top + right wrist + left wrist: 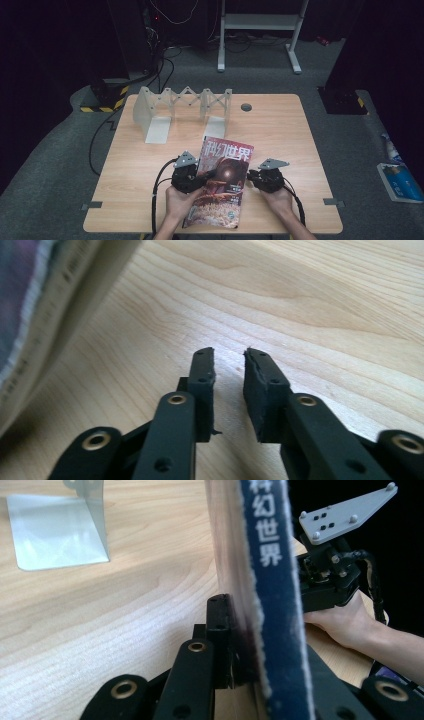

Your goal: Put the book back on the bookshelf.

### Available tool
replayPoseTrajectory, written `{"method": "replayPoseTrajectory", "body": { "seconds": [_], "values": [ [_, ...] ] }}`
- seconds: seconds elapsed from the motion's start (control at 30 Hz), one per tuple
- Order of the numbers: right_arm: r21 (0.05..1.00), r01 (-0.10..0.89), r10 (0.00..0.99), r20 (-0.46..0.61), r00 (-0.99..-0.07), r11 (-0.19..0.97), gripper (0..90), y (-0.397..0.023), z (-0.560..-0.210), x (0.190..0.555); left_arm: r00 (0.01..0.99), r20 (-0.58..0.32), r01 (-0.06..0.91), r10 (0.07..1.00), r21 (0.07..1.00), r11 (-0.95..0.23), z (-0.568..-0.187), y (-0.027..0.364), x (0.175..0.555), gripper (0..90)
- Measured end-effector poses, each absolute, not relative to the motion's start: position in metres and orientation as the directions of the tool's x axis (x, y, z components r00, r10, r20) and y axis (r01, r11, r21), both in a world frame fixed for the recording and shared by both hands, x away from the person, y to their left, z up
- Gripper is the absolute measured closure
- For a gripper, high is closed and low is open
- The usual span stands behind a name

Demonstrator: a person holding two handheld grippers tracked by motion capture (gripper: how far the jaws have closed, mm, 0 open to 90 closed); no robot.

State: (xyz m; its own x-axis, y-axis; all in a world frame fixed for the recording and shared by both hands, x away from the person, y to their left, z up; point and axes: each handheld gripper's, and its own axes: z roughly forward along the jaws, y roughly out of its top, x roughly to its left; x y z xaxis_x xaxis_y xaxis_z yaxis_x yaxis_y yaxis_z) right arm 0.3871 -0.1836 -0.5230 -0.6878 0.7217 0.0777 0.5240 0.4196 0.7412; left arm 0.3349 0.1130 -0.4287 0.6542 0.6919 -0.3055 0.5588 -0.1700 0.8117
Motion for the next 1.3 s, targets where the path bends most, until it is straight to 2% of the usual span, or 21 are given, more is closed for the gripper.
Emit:
{"method": "replayPoseTrajectory", "body": {
  "seconds": [0.17, 0.63, 0.8, 1.1, 1.3],
  "values": [
    [0.754, 0.518, 0.718, 0.09, -0.69, 0.403, 68.7, -0.187, -0.525, 0.387, 0.654, -0.289, 0.553, 0.699, 0.813, -0.182, -0.419, 0.116, 0.336, 83.6],
    [0.77, 0.512, 0.719, 0.101, -0.688, 0.382, 66.6, -0.189, -0.528, 0.386, 0.654, -0.214, 0.519, 0.725, 0.824, -0.226, -0.385, 0.129, 0.341, 83.6],
    [0.771, 0.509, 0.716, 0.102, -0.691, 0.382, 66.0, -0.19, -0.528, 0.386, 0.637, -0.224, 0.532, 0.737, 0.82, -0.211, -0.376, 0.137, 0.344, 83.6],
    [0.772, 0.506, 0.714, 0.1, -0.693, 0.384, 65.8, -0.19, -0.528, 0.385, 0.599, -0.168, 0.533, 0.783, 0.814, -0.232, -0.364, 0.15, 0.351, 83.7],
    [0.774, 0.498, 0.71, 0.092, -0.699, 0.391, 65.8, -0.189, -0.528, 0.385, 0.576, -0.164, 0.545, 0.801, 0.807, -0.227, -0.36, 0.159, 0.356, 83.7]
  ]
}}
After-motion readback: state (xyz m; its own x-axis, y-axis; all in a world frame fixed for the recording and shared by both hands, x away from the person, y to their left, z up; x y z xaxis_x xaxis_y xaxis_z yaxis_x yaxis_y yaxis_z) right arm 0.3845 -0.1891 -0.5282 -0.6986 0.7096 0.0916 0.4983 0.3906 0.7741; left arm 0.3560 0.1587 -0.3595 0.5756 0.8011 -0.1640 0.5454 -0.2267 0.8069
